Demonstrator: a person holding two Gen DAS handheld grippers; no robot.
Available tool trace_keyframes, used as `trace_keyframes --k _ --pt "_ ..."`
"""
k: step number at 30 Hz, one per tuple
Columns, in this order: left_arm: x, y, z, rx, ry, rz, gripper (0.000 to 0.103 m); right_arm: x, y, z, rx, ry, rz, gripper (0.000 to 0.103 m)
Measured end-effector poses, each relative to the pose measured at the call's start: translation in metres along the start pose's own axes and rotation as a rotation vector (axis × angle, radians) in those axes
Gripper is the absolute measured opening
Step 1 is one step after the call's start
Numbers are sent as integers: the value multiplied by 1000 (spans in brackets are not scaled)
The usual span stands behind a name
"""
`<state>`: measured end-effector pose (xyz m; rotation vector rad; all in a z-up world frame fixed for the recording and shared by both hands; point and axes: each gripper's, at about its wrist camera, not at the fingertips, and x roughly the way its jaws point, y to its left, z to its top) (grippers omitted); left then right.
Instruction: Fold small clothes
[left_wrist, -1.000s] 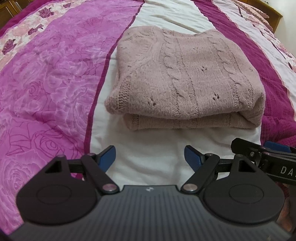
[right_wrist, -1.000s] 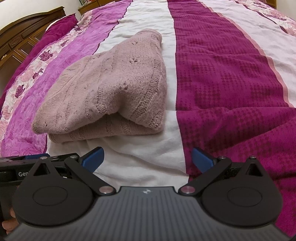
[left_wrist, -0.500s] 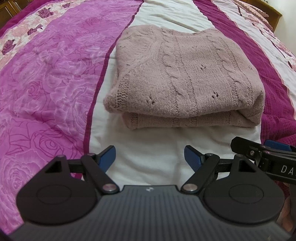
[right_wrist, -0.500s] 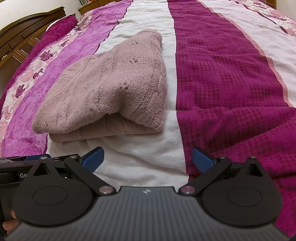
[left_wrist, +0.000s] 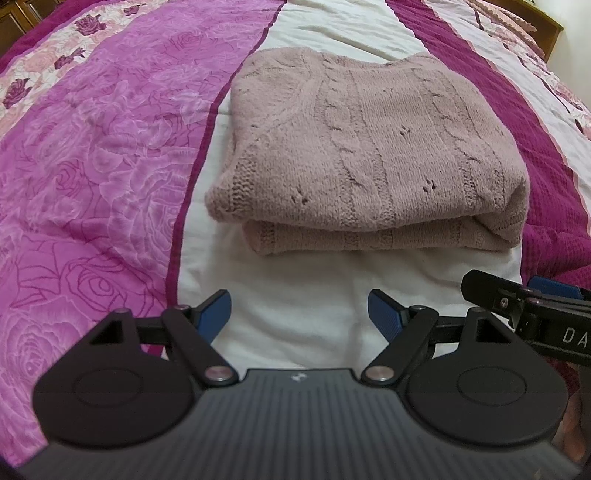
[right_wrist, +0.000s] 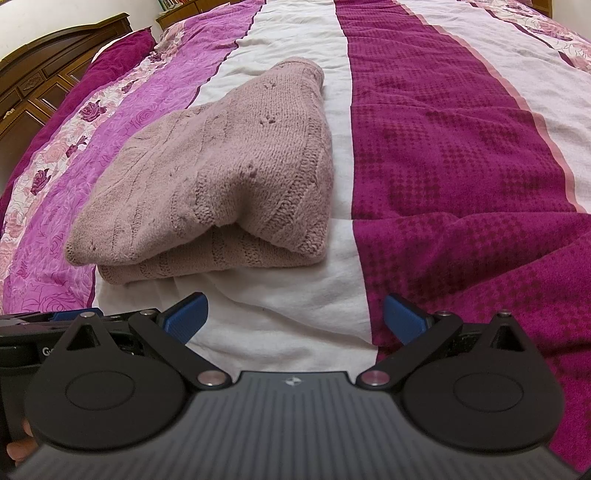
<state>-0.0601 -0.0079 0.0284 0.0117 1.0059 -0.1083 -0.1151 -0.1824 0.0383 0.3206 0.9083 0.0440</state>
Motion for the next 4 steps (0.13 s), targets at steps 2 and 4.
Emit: trace_keyframes --k 2,4 --pt "1 0 -1 0 8 1 82 0 0 0 0 0 0 103" --pt "2 0 -2 -4 18 3 82 0 0 0 0 0 0 103"
